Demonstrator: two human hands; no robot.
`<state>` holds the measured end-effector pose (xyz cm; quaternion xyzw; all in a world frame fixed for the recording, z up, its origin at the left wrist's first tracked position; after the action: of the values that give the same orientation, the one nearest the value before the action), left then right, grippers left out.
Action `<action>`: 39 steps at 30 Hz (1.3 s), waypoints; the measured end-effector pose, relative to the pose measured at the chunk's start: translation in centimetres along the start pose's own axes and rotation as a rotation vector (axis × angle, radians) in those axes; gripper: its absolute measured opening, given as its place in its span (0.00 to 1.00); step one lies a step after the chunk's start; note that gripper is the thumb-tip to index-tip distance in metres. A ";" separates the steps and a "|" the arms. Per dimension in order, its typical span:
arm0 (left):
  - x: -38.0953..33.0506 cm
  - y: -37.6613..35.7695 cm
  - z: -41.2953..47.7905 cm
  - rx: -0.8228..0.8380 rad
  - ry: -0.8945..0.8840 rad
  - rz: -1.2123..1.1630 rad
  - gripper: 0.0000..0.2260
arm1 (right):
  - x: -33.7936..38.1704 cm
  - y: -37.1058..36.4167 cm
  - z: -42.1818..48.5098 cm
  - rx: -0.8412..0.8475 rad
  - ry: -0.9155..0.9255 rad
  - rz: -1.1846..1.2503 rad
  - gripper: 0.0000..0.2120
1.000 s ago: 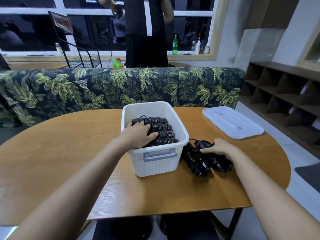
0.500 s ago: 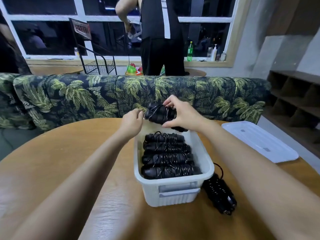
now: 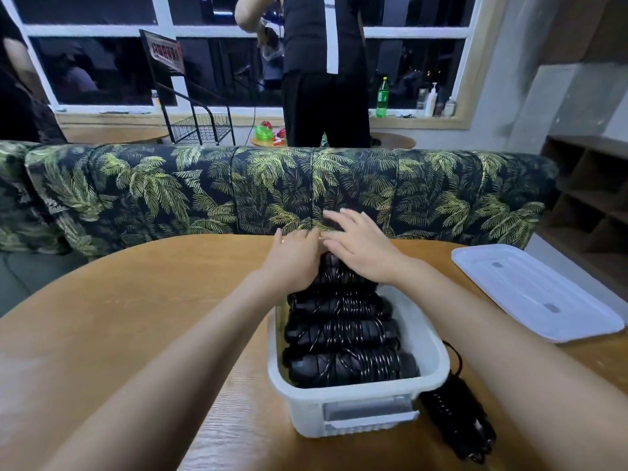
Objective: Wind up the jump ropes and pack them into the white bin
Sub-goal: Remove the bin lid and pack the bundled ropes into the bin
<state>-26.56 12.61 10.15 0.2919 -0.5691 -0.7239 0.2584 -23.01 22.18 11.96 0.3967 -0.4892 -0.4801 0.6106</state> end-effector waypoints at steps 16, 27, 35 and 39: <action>0.1 -3.0 0.1 0.166 0.039 0.198 0.26 | -2.0 -4.0 0.0 0.175 -0.203 -0.229 0.25; -1.6 0.5 -2.8 -0.093 -0.057 -0.159 0.13 | -10.4 1.9 -12.3 0.091 -0.617 0.217 0.20; -1.9 0.5 -4.2 -0.153 -0.085 -0.156 0.11 | -10.7 -6.9 -21.8 0.550 -0.804 0.232 0.54; -1.9 0.8 -4.7 -0.162 -0.058 -0.202 0.13 | -10.7 -6.9 -19.2 0.426 -0.781 0.140 0.45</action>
<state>-21.77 10.60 10.36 0.3048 -0.4839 -0.7979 0.1904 -6.27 31.33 -0.93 0.2685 -0.7965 -0.4399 0.3162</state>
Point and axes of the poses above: each hand's wrist, its own z-axis towards the middle knuckle, its own y-axis out of the back of the hand, x = y × z, the point moved 8 cm from there along z, towards the middle knuckle, and after that the axes turned 9 degrees about -y, right-handed, at the moved point
